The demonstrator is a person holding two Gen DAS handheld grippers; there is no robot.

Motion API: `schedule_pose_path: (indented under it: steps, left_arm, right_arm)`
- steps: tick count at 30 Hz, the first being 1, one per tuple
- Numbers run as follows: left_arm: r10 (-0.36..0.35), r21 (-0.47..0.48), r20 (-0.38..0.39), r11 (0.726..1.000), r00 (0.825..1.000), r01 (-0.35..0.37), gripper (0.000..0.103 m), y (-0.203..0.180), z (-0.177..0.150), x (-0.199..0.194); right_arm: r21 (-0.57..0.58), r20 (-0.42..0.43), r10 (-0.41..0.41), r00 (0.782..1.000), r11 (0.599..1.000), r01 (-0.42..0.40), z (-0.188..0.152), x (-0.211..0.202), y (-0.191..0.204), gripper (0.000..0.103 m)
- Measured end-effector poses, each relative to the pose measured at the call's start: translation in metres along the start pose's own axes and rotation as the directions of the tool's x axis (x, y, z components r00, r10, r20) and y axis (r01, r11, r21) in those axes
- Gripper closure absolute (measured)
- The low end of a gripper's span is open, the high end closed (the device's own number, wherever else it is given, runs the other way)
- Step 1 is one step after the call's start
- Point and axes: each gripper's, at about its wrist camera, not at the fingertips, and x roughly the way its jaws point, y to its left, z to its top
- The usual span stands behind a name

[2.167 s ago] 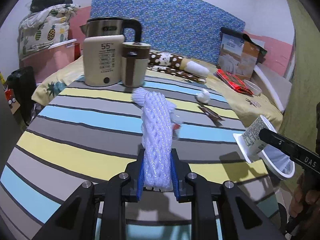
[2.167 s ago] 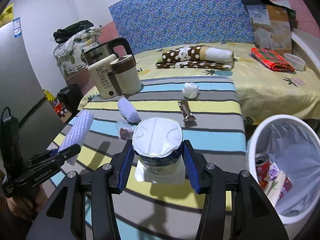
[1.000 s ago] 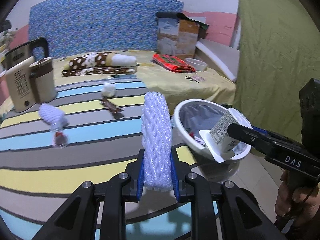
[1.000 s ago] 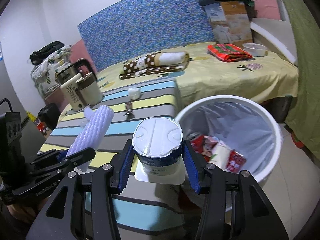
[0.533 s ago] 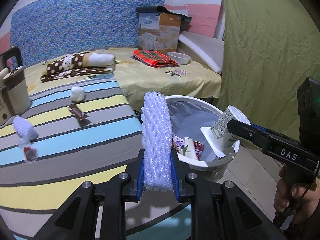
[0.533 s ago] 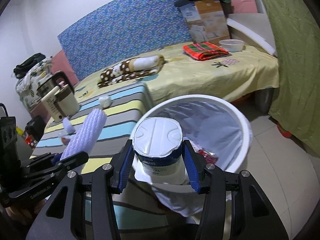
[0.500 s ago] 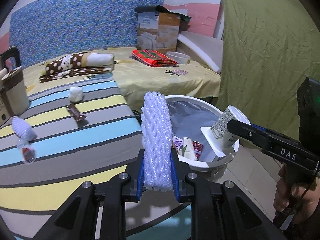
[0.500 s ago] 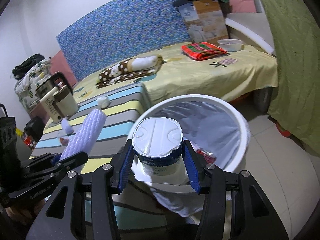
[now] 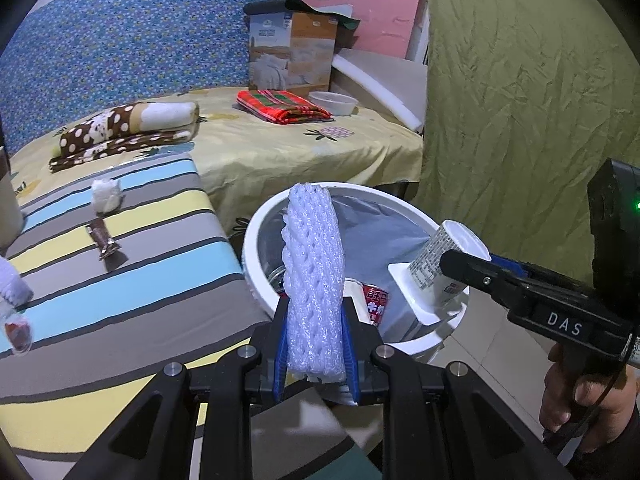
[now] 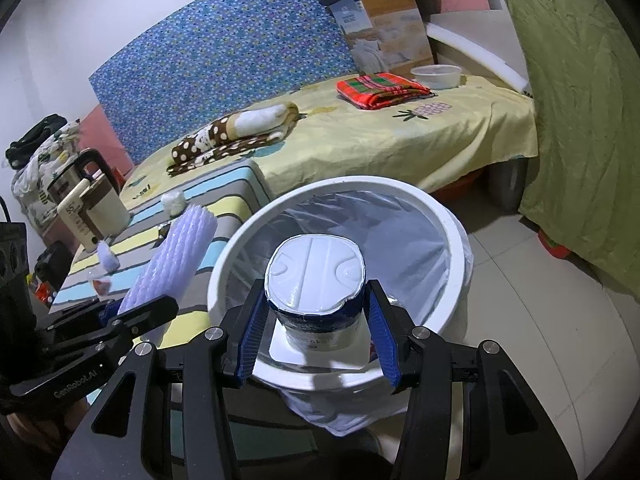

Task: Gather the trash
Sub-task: 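Open both tools to drop the foam sleeve and yogurt cup into the bin, then withdraw both open tools from the bin back over the table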

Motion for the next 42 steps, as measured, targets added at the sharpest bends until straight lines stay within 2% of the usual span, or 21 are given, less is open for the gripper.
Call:
schedule_pose_path:
  steps: [6,14,17,22,24,32,42]
  left_arm:
    - [-0.016,0.010,-0.015,1.000,1.000,0.016,0.079,-0.003,0.004,0.014]
    - [-0.022,0.018,0.001,1.000,1.000,0.022,0.076,-0.006,0.011,0.022]
    - [-0.025,0.016,0.005,1.000,1.000,0.025,0.073,-0.006,0.013,0.023]
    - [-0.036,-0.002,0.021,0.999,0.999,0.036,0.060,-0.003,0.016,0.022]
    - [-0.038,-0.011,0.021,0.999,0.999,0.039,0.060,-0.001,0.016,0.022]
    - [-0.031,-0.038,0.038,0.999,0.999,0.032,0.060,0.007,0.012,0.007]
    - [0.015,-0.061,0.063,0.998,0.998,-0.011,0.060,0.018,-0.005,-0.024]
  right_arm:
    - [0.005,-0.013,-0.005,1.000,1.000,0.005,0.000,0.004,-0.004,0.052]
    - [0.001,-0.036,-0.009,0.999,1.000,0.009,0.001,0.011,-0.007,0.052]
    - [0.003,-0.040,-0.020,0.999,1.000,0.020,0.001,0.012,-0.007,0.052]
    - [0.004,-0.033,-0.026,0.999,1.000,0.026,0.001,0.010,-0.008,0.050]
    - [0.007,-0.028,-0.029,0.999,1.000,0.029,0.001,0.008,-0.008,0.047]
    - [0.003,-0.016,-0.015,1.000,1.000,0.015,0.001,0.000,-0.002,0.047]
    - [-0.039,-0.009,0.062,0.998,0.997,-0.062,-0.006,-0.008,0.026,0.047]
